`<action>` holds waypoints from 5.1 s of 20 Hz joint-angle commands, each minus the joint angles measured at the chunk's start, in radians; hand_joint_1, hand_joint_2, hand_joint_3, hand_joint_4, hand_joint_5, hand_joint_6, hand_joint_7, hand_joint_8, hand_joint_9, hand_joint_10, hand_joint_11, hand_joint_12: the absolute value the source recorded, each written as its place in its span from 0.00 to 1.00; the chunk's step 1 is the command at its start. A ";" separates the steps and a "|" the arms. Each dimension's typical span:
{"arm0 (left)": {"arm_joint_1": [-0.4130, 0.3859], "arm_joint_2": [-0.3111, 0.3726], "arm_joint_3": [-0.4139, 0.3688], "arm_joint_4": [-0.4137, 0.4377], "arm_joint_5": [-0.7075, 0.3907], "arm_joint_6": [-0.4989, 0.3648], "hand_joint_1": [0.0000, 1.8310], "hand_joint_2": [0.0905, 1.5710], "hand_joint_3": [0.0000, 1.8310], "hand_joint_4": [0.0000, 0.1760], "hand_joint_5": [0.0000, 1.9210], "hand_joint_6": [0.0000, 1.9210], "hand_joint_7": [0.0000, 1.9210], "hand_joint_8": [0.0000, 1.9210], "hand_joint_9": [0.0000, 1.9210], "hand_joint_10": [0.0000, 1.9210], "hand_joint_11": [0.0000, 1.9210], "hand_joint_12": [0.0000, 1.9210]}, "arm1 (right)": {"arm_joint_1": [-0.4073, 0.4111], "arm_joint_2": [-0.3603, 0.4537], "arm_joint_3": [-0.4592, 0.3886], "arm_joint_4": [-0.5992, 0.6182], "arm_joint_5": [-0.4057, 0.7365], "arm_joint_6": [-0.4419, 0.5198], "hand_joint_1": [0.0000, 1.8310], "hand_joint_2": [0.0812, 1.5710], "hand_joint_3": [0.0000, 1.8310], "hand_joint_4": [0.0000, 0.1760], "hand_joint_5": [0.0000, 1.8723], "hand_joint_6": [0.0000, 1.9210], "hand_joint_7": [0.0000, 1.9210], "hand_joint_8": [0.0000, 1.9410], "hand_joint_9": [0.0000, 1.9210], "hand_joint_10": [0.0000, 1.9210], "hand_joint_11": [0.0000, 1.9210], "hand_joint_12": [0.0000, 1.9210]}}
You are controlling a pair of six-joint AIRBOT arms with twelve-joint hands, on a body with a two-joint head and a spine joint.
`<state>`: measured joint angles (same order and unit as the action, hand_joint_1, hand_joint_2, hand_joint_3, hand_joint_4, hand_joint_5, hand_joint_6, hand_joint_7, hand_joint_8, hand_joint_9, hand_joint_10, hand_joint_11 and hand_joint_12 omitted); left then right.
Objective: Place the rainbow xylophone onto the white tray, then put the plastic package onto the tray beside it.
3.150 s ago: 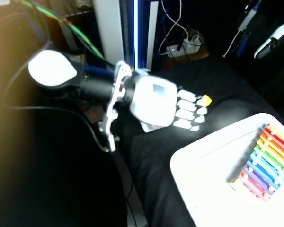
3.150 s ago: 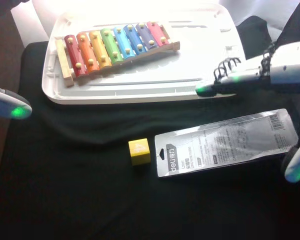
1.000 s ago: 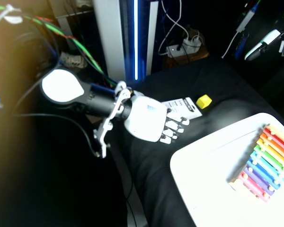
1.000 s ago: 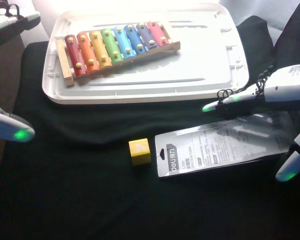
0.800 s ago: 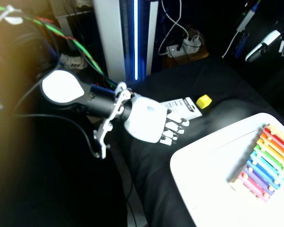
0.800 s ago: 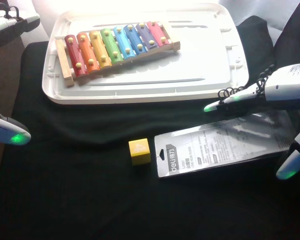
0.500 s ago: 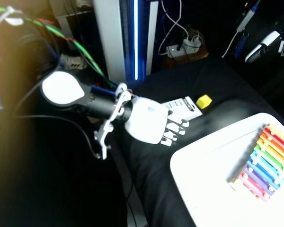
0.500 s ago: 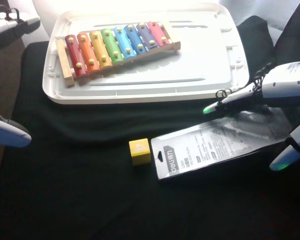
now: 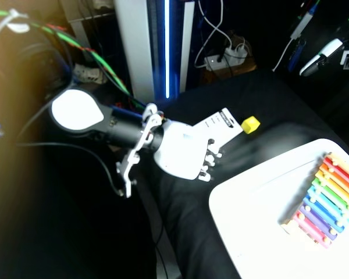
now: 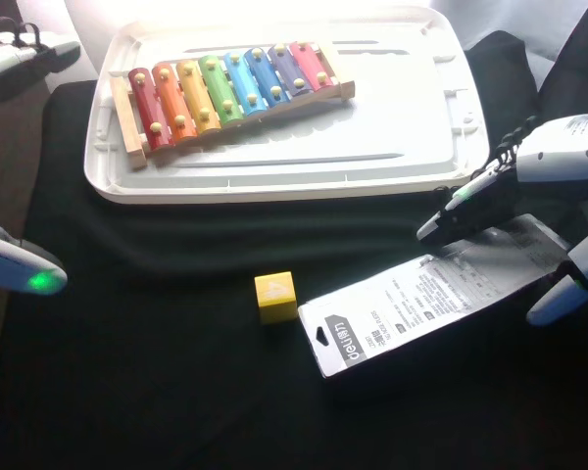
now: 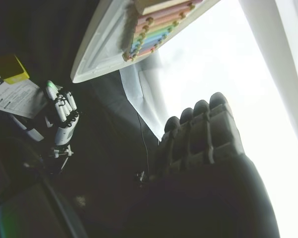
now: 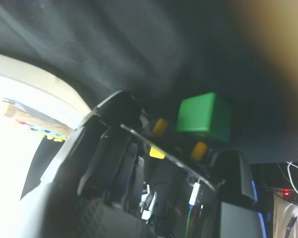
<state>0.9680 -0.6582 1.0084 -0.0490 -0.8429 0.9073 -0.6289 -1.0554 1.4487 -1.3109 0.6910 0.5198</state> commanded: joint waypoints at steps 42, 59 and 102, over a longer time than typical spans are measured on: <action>0.059 -0.023 0.002 -0.075 -0.171 0.001 0.46 0.35 0.00 0.00 0.00 0.00 0.00 0.00 0.00 0.00 0.00 0.00 | 0.157 0.005 0.014 0.211 0.048 -0.156 0.85 0.64 0.00 0.00 0.35 0.93 0.54 0.93 0.64 0.93 0.64 0.96; 0.068 -0.028 0.001 -0.074 -0.178 0.000 0.42 0.35 0.00 0.00 0.00 0.00 0.00 0.00 0.00 0.00 0.00 0.00 | 0.258 -0.157 0.232 0.340 0.019 -0.206 0.64 0.71 0.00 0.00 0.49 0.56 0.50 0.75 0.56 0.83 0.59 0.91; 0.096 -0.049 -0.003 -0.053 -0.239 -0.059 0.41 0.36 0.00 0.00 0.00 0.00 0.00 0.00 0.00 0.00 0.00 0.00 | 0.152 -0.433 0.560 0.467 -0.136 -0.107 0.54 0.47 0.00 0.15 0.22 0.00 0.22 0.00 0.23 0.01 0.12 0.34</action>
<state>1.0679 -0.7055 1.0023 -0.0814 -0.9691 0.8528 -0.4919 -1.4906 2.0071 -0.9028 0.4931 0.4068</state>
